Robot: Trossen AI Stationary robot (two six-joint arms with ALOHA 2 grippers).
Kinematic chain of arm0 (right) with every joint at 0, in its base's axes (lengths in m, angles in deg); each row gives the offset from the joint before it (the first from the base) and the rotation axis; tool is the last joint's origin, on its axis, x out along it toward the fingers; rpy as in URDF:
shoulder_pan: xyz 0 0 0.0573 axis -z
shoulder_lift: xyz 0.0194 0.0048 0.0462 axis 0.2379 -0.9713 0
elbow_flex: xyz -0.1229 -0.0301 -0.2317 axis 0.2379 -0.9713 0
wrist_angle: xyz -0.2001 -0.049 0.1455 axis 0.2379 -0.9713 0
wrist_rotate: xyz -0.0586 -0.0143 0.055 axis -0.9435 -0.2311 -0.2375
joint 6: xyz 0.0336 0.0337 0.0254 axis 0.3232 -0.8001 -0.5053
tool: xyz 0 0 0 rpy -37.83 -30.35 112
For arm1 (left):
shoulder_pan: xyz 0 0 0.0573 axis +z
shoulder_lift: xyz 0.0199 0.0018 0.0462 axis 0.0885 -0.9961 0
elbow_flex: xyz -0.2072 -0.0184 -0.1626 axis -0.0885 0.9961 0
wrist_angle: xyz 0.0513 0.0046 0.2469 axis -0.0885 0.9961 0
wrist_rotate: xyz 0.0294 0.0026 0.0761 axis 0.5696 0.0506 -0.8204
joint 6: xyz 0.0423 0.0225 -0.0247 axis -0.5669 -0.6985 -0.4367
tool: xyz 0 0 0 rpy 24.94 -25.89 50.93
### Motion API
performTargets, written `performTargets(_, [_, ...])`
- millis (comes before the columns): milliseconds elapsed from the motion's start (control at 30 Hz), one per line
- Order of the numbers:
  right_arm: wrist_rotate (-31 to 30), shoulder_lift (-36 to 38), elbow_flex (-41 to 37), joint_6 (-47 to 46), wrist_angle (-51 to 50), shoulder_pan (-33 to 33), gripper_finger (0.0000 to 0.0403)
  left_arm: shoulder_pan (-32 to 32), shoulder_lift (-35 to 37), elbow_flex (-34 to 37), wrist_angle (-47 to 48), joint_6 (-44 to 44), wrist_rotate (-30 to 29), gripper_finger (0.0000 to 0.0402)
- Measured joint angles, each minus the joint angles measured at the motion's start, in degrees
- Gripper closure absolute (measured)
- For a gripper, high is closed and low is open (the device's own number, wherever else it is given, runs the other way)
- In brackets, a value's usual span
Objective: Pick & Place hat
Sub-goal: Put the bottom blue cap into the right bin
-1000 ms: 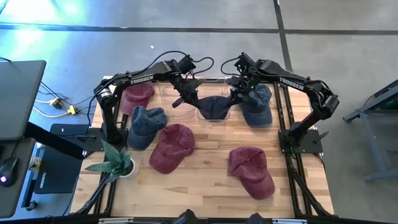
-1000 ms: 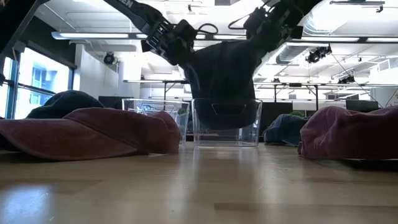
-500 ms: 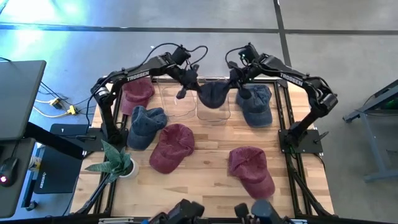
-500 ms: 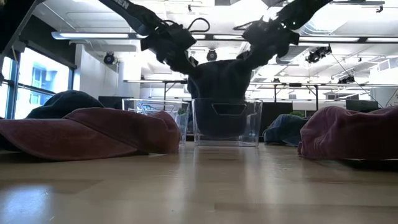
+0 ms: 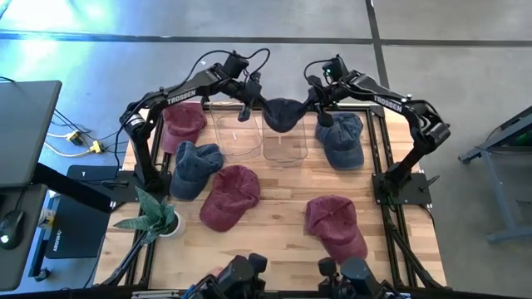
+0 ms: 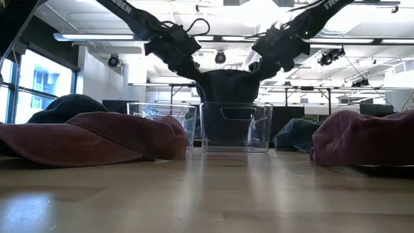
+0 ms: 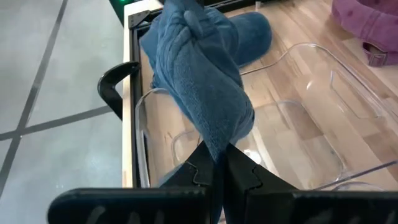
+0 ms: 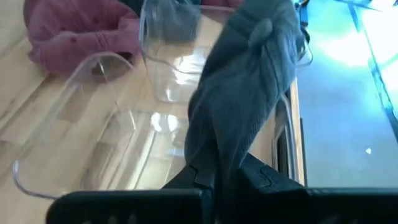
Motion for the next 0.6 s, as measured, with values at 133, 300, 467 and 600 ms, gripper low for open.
performTargets(133, [-0.20,-0.02,-3.26,-2.38,3.94,0.52,0.0368,-0.11,0.00,0.00,0.06,0.64,-0.06,0.0396])
performTargets(300, [-0.23,-0.02,-3.97,-9.97,7.69,1.66,0.0346,-0.09,-0.41,0.00,-1.17,5.67,-3.19,0.0396])
performTargets(467, [4.05,-0.02,-3.95,-18.39,12.58,2.97,0.0306,1.08,-2.27,0.07,-2.26,15.62,-3.72,0.0394])
performTargets(600, [1.21,-0.02,-3.95,-24.83,14.99,2.93,0.0272,3.17,-3.03,0.03,-3.53,22.94,-4.12,0.0368])
